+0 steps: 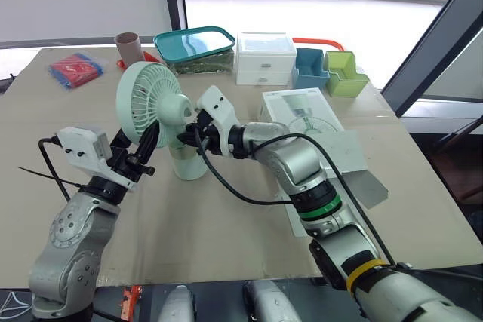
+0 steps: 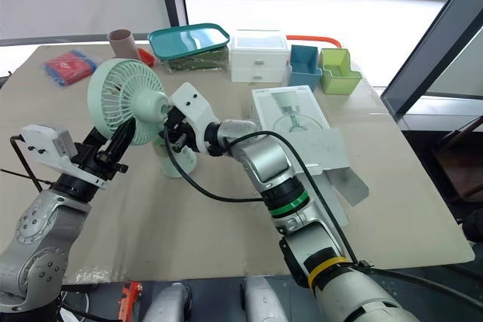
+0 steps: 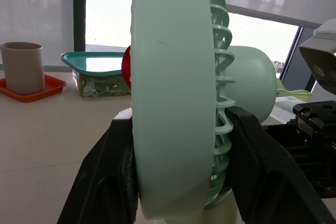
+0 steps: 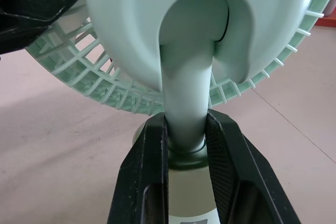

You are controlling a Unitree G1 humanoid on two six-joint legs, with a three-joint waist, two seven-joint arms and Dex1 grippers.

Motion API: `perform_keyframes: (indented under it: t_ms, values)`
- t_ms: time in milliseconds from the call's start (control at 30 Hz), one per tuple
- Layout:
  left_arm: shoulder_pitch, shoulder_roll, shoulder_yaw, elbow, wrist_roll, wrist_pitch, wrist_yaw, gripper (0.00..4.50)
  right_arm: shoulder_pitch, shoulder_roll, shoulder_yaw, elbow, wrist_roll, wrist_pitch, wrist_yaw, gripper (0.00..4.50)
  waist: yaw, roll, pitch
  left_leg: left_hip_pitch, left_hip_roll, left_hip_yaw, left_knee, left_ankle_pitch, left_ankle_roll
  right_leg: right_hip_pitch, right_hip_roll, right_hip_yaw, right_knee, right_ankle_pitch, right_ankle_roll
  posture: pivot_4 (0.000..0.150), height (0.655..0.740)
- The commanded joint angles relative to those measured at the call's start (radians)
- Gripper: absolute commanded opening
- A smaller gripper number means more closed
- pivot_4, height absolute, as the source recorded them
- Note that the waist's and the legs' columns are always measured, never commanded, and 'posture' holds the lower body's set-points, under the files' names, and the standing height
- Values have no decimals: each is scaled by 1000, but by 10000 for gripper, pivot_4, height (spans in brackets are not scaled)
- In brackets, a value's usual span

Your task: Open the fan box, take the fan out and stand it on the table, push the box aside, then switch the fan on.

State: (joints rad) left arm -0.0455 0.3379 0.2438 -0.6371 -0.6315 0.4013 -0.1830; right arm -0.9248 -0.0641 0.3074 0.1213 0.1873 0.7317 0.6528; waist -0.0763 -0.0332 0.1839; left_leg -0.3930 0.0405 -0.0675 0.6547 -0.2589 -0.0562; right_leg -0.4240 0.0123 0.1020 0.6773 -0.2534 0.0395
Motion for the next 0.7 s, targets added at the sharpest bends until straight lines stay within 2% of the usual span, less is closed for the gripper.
perform_keyframes:
  t_ms: [33, 167, 233, 267, 300, 400, 633, 700]
  values:
    - [-21, -2, 19, -51, -52, -12, -17, 19617, -31, 8, -6, -8, -1, -9, -2, 8085, 0, 0, 0, 0, 0, 0, 0, 0, 0, 0, 0, 0, 0, 0, 0, 1500, 7400]
    - [-30, 5, 24, -46, -39, -22, -26, 19617, -32, 6, -9, -10, -1, -13, -1, 8085, 0, 0, 0, 0, 0, 0, 0, 0, 0, 0, 0, 0, 0, 0, 0, 1500, 7400]
    - [-23, 11, 23, -52, -54, -25, -53, 27426, -32, 7, -14, -14, 3, -15, -2, 7827, 0, 0, 0, 0, 0, 0, 0, 0, 0, 0, 0, 0, 0, 0, 0, 1500, 7400]
    - [-18, 12, 22, -56, -57, -29, -62, 28995, -33, 8, -19, -15, 7, -14, -3, 7827, 0, 0, 0, 0, 0, 0, 0, 0, 0, 0, 0, 0, 0, 0, 0, 1500, 7400]
    - [-15, 9, 25, -57, -59, -30, -60, 33618, -34, 10, -25, -16, 11, -13, -4, 7827, 0, 0, 0, 0, 0, 0, 0, 0, 0, 0, 0, -1, 0, 0, 0, 1500, 7400]
    - [7, 25, 41, -68, -83, -31, -91, 43686, -39, 13, -37, -7, 15, -19, -10, 7827, 0, 0, 0, 0, 0, 0, 0, 0, 0, 0, 0, -1, 0, 0, 0, 1500, 7400]
    - [63, 63, 122, -105, -158, -29, -120, 44617, -49, 13, -50, 23, 14, -39, -12, 7827, -1, 0, 0, 0, 0, -1, 0, 0, 0, 0, 0, -1, 0, 0, 0, 1500, 7400]
    - [125, 101, 193, -117, -230, -11, -159, 44617, -60, 10, -68, 45, 19, -50, -14, 7827, -2, 0, 0, 0, 0, -1, 0, 0, 0, 0, 0, -1, 0, 0, 0, 1500, 7400]
